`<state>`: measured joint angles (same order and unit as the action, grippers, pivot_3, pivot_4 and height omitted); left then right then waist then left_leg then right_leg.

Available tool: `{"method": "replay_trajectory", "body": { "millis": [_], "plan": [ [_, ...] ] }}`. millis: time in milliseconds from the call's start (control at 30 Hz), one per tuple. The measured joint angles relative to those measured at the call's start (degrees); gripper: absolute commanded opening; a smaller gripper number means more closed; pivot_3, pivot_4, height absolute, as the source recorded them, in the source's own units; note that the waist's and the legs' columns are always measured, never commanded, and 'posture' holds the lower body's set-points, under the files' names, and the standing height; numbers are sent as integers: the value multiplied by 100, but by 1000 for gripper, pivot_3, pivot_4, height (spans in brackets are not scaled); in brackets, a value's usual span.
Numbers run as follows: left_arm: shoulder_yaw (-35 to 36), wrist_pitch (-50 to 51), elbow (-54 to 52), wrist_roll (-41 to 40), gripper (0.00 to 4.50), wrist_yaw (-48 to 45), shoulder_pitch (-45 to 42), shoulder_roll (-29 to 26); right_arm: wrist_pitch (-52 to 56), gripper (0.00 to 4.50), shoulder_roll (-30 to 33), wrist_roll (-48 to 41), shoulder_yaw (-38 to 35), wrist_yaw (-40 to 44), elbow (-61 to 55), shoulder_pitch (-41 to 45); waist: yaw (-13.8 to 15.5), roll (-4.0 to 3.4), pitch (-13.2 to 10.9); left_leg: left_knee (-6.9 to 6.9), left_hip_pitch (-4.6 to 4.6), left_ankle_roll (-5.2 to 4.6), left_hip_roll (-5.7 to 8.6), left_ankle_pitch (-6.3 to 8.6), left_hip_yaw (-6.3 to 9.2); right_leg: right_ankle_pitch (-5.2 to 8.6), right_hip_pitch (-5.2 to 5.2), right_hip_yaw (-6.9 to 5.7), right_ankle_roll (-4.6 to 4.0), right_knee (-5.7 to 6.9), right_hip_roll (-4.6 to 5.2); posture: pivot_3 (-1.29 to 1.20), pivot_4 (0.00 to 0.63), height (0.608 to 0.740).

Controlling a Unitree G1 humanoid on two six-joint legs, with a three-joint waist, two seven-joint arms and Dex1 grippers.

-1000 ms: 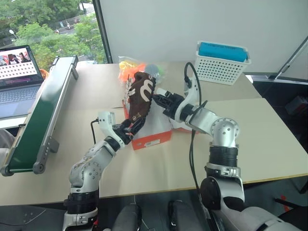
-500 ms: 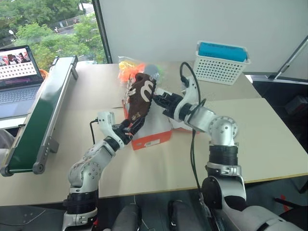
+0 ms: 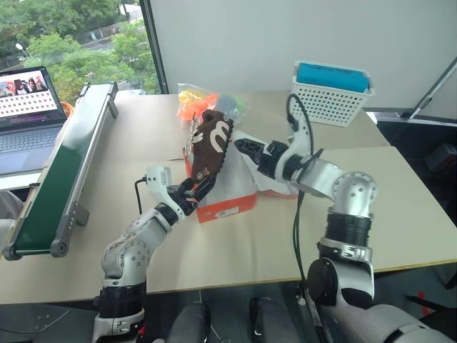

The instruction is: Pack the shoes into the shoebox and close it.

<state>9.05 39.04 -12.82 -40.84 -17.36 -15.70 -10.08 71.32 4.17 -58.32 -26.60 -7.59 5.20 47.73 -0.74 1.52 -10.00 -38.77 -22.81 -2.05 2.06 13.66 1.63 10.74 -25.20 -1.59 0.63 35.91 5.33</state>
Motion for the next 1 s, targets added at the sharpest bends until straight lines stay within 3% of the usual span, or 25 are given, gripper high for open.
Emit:
{"method": "replay_trajectory", "body": {
  "millis": [300,600,700,933,1000],
  "plan": [
    [-96,1,9,23,3334,-104,-23,-8,9,3927,-573,-268,-80,-117,588,94,-21,0,0,1,7,-7,-10,5,-20,-3,-1,23,1,0,-12,0,150,740],
    [-137,10,9,24,3334,-109,-26,-48,-573,3927,-698,79,205,216,1133,693,-16,0,0,2,6,-10,-7,8,-24,-5,-2,27,4,-7,-10,0,150,740],
    [-137,20,7,23,3334,-112,-25,-47,-619,3253,-687,155,320,345,1176,691,-15,0,0,1,5,-10,-7,8,-25,-6,-3,30,5,-7,-9,0,150,740],
    [-150,20,3,32,3334,-127,-19,-46,-687,959,-658,314,370,385,1149,554,-13,0,0,1,5,-10,-7,8,-25,-6,-3,30,5,-7,-9,0,150,740],
    [-153,20,2,32,3334,-127,-20,-40,-687,713,-662,323,387,384,1148,553,-14,0,0,1,6,-10,-7,8,-25,-6,-3,30,5,-7,-10,0,150,740]
  ]
}}
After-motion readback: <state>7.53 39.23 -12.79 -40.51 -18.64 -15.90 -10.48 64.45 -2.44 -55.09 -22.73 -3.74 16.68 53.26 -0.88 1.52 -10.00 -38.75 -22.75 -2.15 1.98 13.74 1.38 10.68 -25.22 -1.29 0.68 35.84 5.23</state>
